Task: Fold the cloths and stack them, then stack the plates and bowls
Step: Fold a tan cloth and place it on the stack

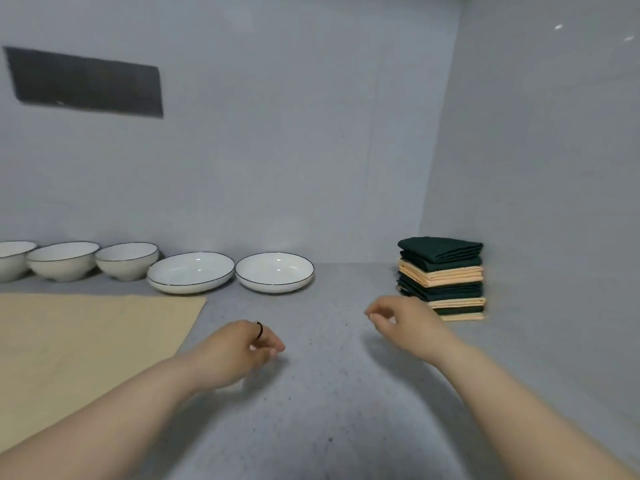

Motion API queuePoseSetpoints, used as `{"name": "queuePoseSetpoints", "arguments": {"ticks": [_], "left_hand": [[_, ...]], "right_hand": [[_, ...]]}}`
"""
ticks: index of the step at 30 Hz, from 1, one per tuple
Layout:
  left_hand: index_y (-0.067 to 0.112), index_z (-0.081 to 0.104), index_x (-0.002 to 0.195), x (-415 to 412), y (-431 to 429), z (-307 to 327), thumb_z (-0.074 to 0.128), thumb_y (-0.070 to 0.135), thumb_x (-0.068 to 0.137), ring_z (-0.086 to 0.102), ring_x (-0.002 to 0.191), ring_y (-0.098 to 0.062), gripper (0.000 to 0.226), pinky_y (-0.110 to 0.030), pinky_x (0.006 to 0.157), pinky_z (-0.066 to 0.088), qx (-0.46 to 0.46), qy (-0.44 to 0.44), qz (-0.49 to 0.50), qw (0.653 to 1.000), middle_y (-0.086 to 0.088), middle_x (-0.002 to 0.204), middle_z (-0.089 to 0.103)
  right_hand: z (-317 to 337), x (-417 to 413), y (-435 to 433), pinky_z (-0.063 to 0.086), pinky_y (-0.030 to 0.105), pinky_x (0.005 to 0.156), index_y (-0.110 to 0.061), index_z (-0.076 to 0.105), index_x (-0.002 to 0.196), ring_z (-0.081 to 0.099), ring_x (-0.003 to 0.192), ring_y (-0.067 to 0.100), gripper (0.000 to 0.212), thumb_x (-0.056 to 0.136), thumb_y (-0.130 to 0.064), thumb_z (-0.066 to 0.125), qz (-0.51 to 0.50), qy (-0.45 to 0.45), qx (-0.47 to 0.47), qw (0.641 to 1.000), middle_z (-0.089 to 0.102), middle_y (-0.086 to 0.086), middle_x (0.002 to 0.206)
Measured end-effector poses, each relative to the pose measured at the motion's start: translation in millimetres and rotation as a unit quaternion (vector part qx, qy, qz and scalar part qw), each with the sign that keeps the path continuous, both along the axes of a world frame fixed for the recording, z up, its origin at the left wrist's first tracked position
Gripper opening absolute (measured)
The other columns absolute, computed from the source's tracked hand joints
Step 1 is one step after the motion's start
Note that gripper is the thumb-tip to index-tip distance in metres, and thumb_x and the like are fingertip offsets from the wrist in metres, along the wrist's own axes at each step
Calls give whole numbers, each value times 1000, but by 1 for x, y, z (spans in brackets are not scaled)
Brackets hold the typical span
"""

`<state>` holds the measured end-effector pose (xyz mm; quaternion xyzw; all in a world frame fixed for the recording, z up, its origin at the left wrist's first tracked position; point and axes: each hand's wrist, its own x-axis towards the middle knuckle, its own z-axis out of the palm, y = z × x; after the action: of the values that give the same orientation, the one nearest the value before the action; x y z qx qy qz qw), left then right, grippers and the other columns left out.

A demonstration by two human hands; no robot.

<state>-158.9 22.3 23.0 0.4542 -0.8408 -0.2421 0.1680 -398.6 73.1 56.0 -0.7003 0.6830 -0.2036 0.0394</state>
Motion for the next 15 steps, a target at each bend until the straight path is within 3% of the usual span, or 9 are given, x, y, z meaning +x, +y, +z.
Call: {"name": "queuePoseSetpoints", "arguments": {"ticks": [4, 7, 9, 11, 13, 15], "left_hand": [[38, 57, 87, 91, 35, -22, 51, 12, 91, 58, 102, -4, 27, 0, 76, 39, 0, -25, 52, 998, 17, 102, 61], [40, 55, 95, 135, 54, -41, 52, 16, 91, 55, 111, -2, 25, -17, 96, 43, 9, -27, 91, 995, 19, 114, 57], [38, 52, 112, 150, 63, -56, 45, 21, 95, 43, 127, -4, 25, -14, 106, 30, -25, -72, 86, 993, 18, 132, 46], [28, 42, 134, 153, 66, -66, 33, 32, 98, 27, 137, -4, 38, -5, 102, 15, -72, -85, 98, 989, 13, 146, 32], [27, 35, 140, 150, 65, -68, 18, 46, 88, 22, 140, -3, 58, -2, 98, 10, -89, -81, 103, 987, 11, 151, 24], [27, 34, 141, 144, 63, -66, 15, 46, 81, 22, 140, -4, 66, -3, 99, 11, -97, -94, 106, 985, 10, 152, 22]], "right_hand": [[-18, 54, 17, 39, 20, 87, -16, 62, 115, 56, 110, 15, 27, 94, -21, 45, 63, 7, 46, 997, 64, -1, 118], [-28, 82, 24, 38, 20, 90, -14, 63, 113, 57, 109, 14, 26, 93, -19, 46, 92, -4, 59, 994, 64, 0, 117], [-35, 99, 24, 39, 20, 91, -14, 63, 112, 57, 109, 15, 26, 92, -18, 47, 108, -3, 68, 992, 64, 1, 117], [-40, 114, 23, 39, 20, 91, -14, 64, 111, 57, 109, 15, 25, 92, -18, 48, 120, 1, 69, 990, 65, 0, 117], [-46, 129, 22, 39, 20, 92, -15, 63, 112, 57, 110, 15, 26, 91, -18, 48, 136, -4, 67, 988, 64, 0, 117], [-51, 144, 23, 39, 20, 93, -15, 63, 114, 56, 112, 15, 27, 92, -18, 49, 156, -15, 67, 985, 63, 0, 120]]}}
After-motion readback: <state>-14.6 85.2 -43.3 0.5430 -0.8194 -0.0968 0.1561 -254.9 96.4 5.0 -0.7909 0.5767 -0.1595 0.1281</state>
